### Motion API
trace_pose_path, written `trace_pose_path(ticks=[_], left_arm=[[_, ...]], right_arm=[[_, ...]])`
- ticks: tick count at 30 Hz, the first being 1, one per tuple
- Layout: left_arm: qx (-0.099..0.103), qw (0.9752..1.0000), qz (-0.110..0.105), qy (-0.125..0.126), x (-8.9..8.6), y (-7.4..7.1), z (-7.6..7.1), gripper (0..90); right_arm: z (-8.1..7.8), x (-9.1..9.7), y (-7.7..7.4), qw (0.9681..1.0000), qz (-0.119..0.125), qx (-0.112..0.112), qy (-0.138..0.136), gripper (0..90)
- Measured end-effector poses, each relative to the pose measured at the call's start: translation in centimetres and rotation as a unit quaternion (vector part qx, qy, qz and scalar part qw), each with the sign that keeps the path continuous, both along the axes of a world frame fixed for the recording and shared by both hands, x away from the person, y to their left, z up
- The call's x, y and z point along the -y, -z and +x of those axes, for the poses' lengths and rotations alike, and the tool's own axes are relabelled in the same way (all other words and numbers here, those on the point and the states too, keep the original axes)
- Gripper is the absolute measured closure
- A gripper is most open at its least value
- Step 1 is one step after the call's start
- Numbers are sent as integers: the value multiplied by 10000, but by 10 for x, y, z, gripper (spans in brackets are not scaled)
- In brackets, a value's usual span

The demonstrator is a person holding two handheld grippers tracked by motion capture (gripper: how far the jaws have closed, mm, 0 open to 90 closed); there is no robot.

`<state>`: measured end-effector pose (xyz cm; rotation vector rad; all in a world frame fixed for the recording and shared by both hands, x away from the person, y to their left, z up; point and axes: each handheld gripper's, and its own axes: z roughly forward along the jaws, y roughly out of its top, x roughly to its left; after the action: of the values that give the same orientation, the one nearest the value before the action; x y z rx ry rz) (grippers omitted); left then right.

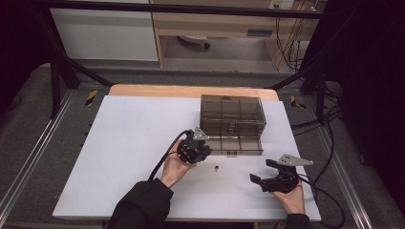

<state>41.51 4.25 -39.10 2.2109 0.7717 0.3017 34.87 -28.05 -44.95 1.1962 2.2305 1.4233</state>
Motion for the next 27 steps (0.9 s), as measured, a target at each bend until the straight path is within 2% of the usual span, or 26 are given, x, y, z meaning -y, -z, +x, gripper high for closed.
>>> trace_pose_path(ticks=[8, 16, 26, 27], left_arm=[[-31, 9999, -56, -126, 1, -1, 13, 818], [-44, 9997, 35, -237, 5, 5, 27, 818], [-81, 9993, 112, -337, 12, 21, 40, 818], [-63, 9992, 172, -356, 14, 25, 41, 818]], right_arm=[[0, 0, 0, 10000, -2, -3, 7, 6], [0, 0, 0, 10000, -11, -5, 2, 6], [0, -1, 0, 10000, -17, -19, 2, 6], [0, 0, 0, 10000, -19, -20, 4, 6]])
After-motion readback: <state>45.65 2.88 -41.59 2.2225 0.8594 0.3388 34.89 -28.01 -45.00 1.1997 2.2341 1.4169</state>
